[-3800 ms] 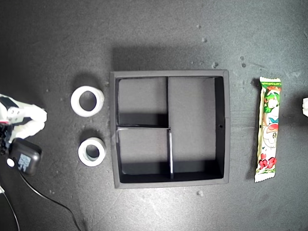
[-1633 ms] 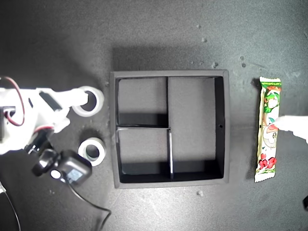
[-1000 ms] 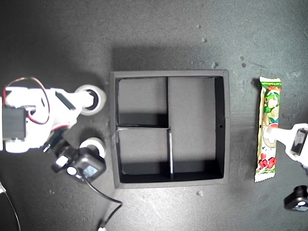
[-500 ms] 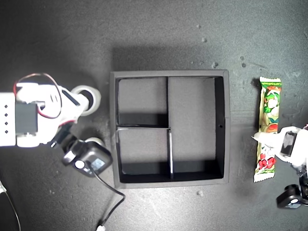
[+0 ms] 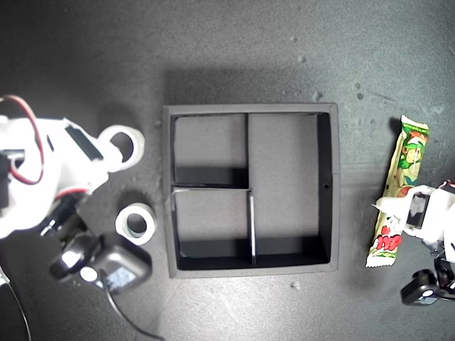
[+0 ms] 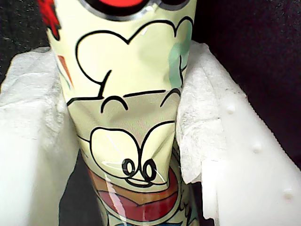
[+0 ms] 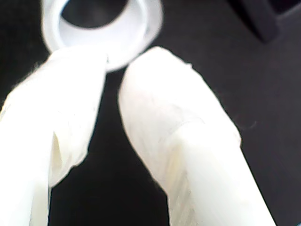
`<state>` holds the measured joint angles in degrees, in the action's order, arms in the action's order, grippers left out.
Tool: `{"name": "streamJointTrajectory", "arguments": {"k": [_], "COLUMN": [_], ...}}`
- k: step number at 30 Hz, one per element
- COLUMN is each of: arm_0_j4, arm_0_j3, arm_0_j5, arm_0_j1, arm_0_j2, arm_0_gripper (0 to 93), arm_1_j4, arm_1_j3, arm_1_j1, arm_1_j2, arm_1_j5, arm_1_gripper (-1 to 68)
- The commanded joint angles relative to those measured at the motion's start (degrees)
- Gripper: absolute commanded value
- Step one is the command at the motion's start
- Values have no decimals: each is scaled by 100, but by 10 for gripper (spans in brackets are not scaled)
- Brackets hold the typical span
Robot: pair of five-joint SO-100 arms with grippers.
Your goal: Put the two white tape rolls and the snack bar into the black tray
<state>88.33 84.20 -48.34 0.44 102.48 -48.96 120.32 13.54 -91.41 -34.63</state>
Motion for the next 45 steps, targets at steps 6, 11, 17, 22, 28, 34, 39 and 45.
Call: {"name": "streamJointTrajectory", "arguments": {"k": [6, 11, 17, 22, 28, 34, 39, 45], "arm_0_j4": [1037, 1292, 1230, -185, -1608, -2048, -2127, -2074], "arm_0_j3": [-2909, -3015, -2153, 281, 2180, 2461, 2461, 2522], "arm_0_j5": [369, 272, 26, -352, -747, -853, -853, -1046], "arm_0_j1": [114, 97, 114, 114, 123, 114, 26, 141], "arm_0_j2": [-1644, -1978, -1556, -466, 167, -343, -598, -527], "arm_0_gripper": [24, 21, 36, 138, 175, 179, 178, 172], "arm_1_j4": [-2514, -3489, -3437, -3410, -3410, -3463, -3665, -3894], "arm_1_j3": [-1898, -3103, -3111, -3085, -3076, -3164, -3384, -3577], "arm_1_j1": [26, 88, 79, 88, 79, 97, 202, 229], "arm_1_j2": [-123, -62, -53, -53, -53, -53, -53, -53], "arm_1_j5": [615, 914, 958, 932, 958, 967, 949, 967], "arm_1_gripper": [33, 29, 28, 26, 26, 24, 23, 22]}}
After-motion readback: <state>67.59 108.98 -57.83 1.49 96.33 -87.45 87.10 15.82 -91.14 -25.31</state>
